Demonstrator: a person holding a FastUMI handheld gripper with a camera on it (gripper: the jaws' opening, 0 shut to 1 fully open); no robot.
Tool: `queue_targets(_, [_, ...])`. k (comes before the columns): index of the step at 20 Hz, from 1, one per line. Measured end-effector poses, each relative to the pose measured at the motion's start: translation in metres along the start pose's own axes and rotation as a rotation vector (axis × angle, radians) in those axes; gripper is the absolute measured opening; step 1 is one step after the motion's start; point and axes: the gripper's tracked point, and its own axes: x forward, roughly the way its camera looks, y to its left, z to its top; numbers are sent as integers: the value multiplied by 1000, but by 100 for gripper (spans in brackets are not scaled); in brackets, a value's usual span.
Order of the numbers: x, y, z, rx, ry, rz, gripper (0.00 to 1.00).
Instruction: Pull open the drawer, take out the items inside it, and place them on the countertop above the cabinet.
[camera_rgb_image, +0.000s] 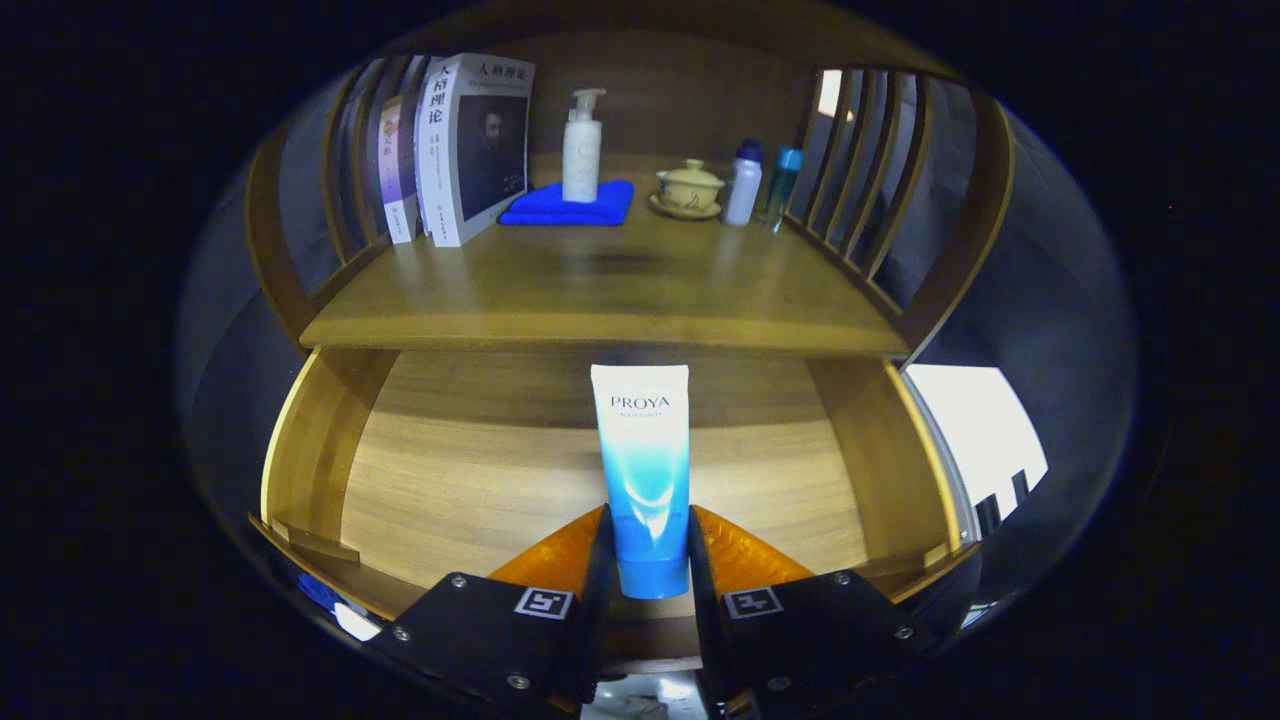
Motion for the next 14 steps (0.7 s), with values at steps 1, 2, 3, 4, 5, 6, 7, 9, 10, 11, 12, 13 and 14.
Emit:
queue_targets(1, [-6, -3, 6, 12, -31, 1, 41])
queue_targets(2, [-11, -6, 9, 28, -58, 4, 41])
queue_targets(3, [-17, -10, 13, 40, -79, 1, 41])
queue_targets(4, [-22, -15, 17, 46, -98, -7, 41])
queue_targets(5, [-26, -20, 22, 45, -113, -13, 40])
queue_targets(6, [-30, -25, 28, 39, -130, -23, 41])
queue_targets(7, [-32, -32, 37, 31, -153, -40, 41])
queue_targets(9, [-32, -35, 58, 31, -203, -49, 41])
queue_targets(10, [-30, -34, 67, 26, -223, -45, 41])
queue_targets(11, [-26, -34, 76, 5, -233, -42, 41])
queue_targets(12, [-21, -37, 86, -25, -249, -53, 41])
queue_targets(13, [-15, -37, 98, -53, -272, -58, 41])
queue_targets(14, [-7, -31, 109, -71, -295, -49, 41])
